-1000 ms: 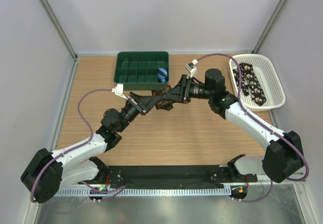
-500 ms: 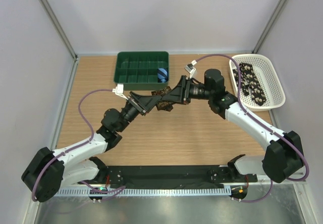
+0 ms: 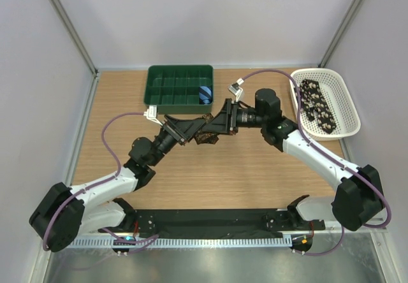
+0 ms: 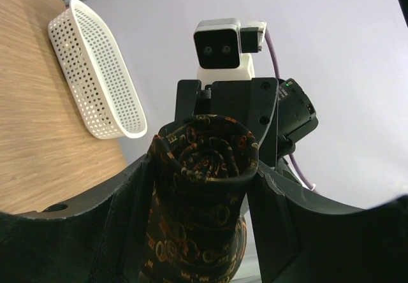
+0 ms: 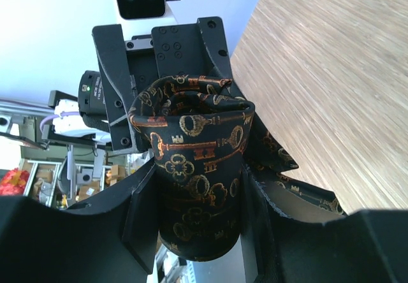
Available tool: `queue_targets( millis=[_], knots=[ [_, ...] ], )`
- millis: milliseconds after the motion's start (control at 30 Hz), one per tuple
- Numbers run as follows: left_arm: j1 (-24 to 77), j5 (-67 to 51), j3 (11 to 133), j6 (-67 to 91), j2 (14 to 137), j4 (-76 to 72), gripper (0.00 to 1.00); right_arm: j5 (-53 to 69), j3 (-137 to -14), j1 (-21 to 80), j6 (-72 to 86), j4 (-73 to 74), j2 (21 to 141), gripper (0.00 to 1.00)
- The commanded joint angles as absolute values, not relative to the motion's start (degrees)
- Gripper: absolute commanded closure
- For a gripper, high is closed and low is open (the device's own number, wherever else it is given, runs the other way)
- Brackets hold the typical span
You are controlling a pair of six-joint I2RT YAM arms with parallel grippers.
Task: Roll the ties
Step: Roll the tie
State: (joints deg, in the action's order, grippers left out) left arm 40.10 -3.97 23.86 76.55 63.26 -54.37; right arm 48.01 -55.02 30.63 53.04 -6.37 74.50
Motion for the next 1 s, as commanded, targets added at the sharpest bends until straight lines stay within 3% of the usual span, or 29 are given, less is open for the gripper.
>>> queue_targets(
  millis=[0, 167, 300, 367, 433, 600, 767, 867, 967],
  knots=[
    [40.34, -5.01, 26.02, 77.43, 64.25, -59.23, 0.38, 50.45, -56.77, 32.34, 51.34, -6.51, 74.44, 0.94],
    [40.34, -4.92, 25.84, 77.08, 64.6, -60.03, 0.41, 49.92, -57.22, 33.22, 50.01, -4.92, 74.62, 0.94],
    [40.6, -5.18, 25.66, 77.26, 65.13, -60.03, 0.6, 49.4, -57.57, 33.14, 50.01, -5.01, 74.71, 0.93],
    [41.13, -5.36, 25.66, 77.52, 65.65, -60.12, 0.58, 48.78, -57.83, 33.13, 50.01, -4.92, 74.79, 0.93],
    [41.57, -5.27, 25.49, 77.52, 66.0, -60.29, 0.45, 48.52, -58.18, 33.14, 49.92, -5.01, 75.23, 0.93],
    [42.01, -3.78, 24.35, 80.23, 67.14, -60.56, 0.36, 47.03, -58.27, 33.05, 50.62, -4.05, 76.11, 0.94],
    [42.01, -2.73, 21.72, 81.82, 69.87, -63.88, 0.39, 44.65, -56.87, 32.26, 51.59, -0.35, 77.43, 0.95],
    [42.01, -2.37, 20.13, 83.84, 72.76, -68.53, 0.49, 45.09, -53.36, 31.38, 54.21, -2.98, 77.78, 0.95],
    [42.01, -2.81, 19.16, 87.0, 77.77, -73.63, 0.54, 44.56, -50.8, 31.11, 54.23, -3.52, 77.43, 0.95]
  ],
)
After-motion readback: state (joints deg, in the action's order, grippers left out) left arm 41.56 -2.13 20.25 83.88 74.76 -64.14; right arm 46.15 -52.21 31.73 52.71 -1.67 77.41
